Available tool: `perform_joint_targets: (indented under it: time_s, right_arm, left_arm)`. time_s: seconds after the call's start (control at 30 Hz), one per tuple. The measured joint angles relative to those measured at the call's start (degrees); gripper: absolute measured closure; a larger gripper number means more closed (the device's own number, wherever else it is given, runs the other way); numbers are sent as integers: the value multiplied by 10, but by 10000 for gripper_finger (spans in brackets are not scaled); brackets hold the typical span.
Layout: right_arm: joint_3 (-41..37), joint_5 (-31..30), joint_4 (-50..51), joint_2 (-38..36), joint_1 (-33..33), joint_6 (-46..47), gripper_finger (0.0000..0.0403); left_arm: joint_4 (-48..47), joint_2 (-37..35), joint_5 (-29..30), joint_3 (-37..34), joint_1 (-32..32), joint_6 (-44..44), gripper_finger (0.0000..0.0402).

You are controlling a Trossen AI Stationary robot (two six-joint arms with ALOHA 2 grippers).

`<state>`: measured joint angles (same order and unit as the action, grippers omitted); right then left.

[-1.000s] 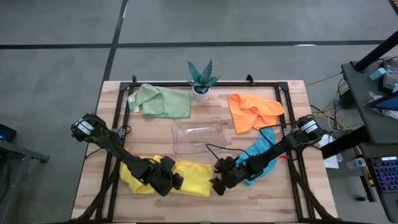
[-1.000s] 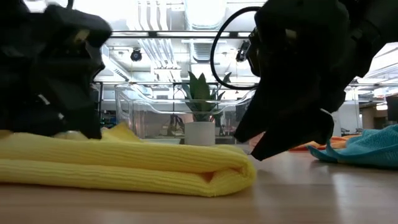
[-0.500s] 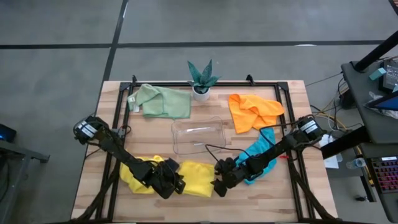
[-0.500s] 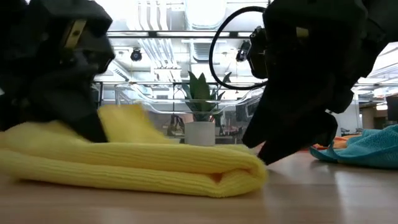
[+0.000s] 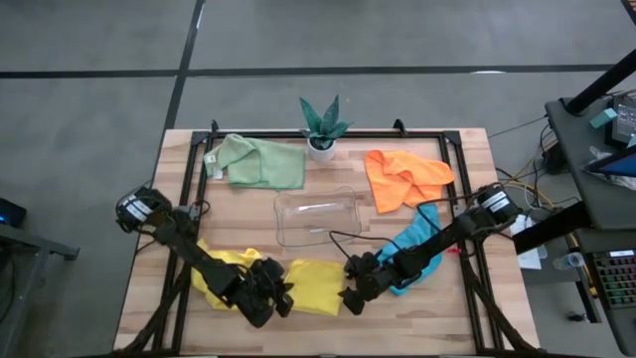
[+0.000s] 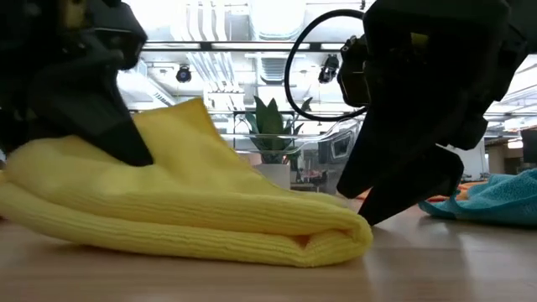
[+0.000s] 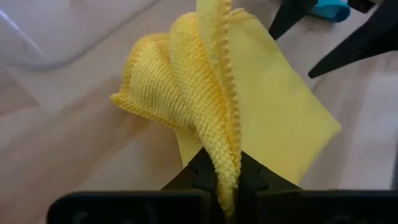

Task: Fold microfiber towels
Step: Put the right folded yellow microfiber towel into the transparent bin

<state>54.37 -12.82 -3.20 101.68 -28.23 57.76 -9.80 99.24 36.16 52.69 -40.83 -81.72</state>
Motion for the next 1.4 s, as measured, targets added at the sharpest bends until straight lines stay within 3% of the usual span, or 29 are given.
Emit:
perform_joint_targets:
  time_s: [0.53, 0.97, 1.2, 1.4]
  right_arm:
    - [21, 9, -24, 23, 1, 56, 105]
    - [63, 7, -59, 64, 7, 26, 117]
    - [63, -28, -77, 71, 20, 12, 155]
    - [63, -28, -102, 91, 24, 6, 215]
  left_arm:
    - [-5, 2, -1, -6, -14, -61, 401]
    - [-5, 2, -3, -11, -14, -65, 401]
    - [13, 2, -14, -13, -14, -65, 402]
    - [15, 2, -14, -15, -14, -65, 402]
